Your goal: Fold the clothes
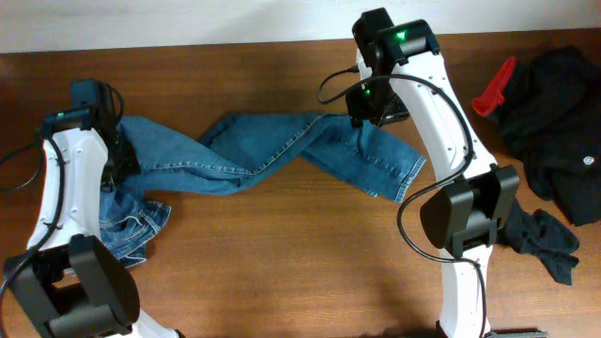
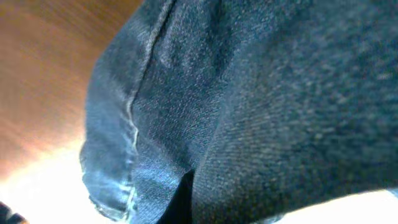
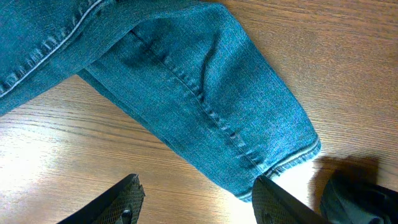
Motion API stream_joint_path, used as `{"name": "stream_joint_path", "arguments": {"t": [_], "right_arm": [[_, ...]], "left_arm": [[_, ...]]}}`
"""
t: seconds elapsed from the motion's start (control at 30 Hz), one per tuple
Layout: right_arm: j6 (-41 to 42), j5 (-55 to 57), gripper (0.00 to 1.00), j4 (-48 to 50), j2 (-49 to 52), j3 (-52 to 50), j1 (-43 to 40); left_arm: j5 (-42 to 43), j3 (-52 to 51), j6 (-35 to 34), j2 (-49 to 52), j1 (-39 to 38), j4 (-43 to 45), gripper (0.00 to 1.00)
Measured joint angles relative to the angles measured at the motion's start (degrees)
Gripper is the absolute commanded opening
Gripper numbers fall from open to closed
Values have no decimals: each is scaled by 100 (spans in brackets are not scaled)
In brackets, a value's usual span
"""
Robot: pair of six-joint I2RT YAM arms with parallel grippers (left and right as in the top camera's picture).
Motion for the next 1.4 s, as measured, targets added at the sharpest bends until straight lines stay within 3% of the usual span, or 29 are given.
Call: {"name": "stream_joint_path", "arguments": {"t": [0.07,0.23,0.37,0.47,0.6,0.63,0.8,1.0,1.1,1.23,1.4], "right_arm": [[-2,0,61,7,0,0,0],[-17,-2,61,20,0,0,0],[-31,-2,62,24,0,0,0],[-35,0,62,26,0,0,0],[-48,-2,63,26,0,2,0],[-55,-2,65,26,0,2,0],[-254,-87,71,28,0,2,4],[-588,-229,72,531,0,-247,227],[-481,-260,73,817,2,-660,330],[-400,-258,73,861,2,-922,328],[-396,-258,73,831,2,-927,328]], "left_arm": [[-109,345,17,-11,13,-232,0],[-190,2358,391,-466,74,-326,1],[-197,2900,848,-824,208,70,1],[-225,2914,1060,-531,509,435,1],[-328,2914,1128,527,960,1154,52],[-332,2914,1067,721,1036,1147,71],[35,2903,809,1134,1325,793,72],[1167,2911,769,1123,1248,-98,53],[1818,2699,841,1110,979,-341,52],[2033,1838,944,1078,442,-81,52],[2098,411,990,1069,7,1281,52]]}}
